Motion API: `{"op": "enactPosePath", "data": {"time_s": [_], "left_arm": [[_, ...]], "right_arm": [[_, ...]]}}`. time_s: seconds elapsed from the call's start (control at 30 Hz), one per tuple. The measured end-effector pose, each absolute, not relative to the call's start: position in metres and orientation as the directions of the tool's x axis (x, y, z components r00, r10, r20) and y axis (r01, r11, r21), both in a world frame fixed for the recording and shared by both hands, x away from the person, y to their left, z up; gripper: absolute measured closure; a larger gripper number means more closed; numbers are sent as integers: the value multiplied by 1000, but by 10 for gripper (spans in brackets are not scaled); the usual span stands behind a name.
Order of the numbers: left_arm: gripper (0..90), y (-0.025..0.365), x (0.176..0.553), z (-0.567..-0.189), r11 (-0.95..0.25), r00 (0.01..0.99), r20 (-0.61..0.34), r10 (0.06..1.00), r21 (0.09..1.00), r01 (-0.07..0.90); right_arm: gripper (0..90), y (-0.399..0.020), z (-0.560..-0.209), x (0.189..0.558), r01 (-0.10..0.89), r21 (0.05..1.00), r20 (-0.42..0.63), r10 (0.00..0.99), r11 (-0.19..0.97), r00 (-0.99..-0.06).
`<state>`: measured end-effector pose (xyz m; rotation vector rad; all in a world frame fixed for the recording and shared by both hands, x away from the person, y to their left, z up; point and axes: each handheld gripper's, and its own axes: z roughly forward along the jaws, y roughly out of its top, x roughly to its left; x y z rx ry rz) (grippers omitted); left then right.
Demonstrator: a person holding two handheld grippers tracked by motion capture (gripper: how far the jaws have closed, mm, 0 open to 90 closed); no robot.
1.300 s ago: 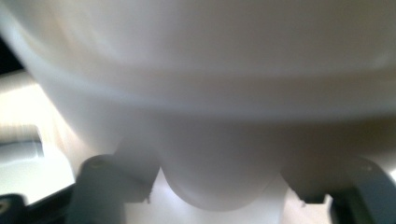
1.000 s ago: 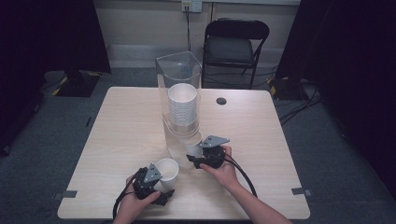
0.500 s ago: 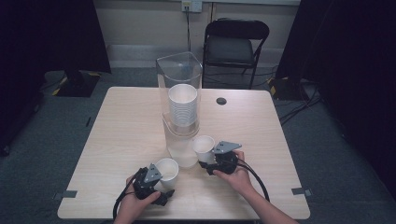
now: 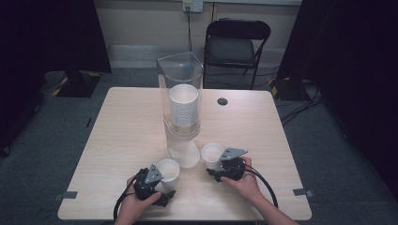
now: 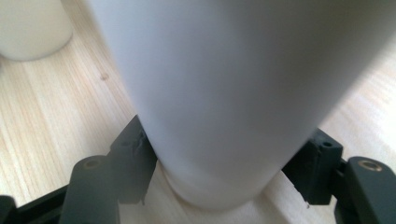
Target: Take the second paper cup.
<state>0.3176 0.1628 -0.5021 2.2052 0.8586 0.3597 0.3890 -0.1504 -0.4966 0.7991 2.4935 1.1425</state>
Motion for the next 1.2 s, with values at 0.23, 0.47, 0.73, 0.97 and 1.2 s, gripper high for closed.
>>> {"op": "enactPosePath", "data": {"time_s": [0.23, 0.47, 0.73, 0.97, 1.2], "left_arm": [[34, 163, 317, -502, -507, 737, -8, 676, 721, 473], [33, 163, 318, -502, -510, 738, -5, 675, 720, 471], [33, 163, 318, -502, -510, 738, -4, 675, 720, 471], [34, 163, 318, -502, -514, 740, 1, 673, 720, 467], [34, 163, 317, -502, -513, 736, 3, 677, 719, 469]], "right_arm": [[274, -154, -500, 387, 379, 756, -28, 604, 534, -797], [184, -160, -499, 386, 394, 761, -19, 625, 515, -781], [159, -171, -493, 383, 406, 766, 0, 632, 498, -775], [158, -178, -490, 380, 406, 771, 2, 635, 490, -772], [159, -187, -484, 375, 399, 784, 3, 639, 476, -769]]}}
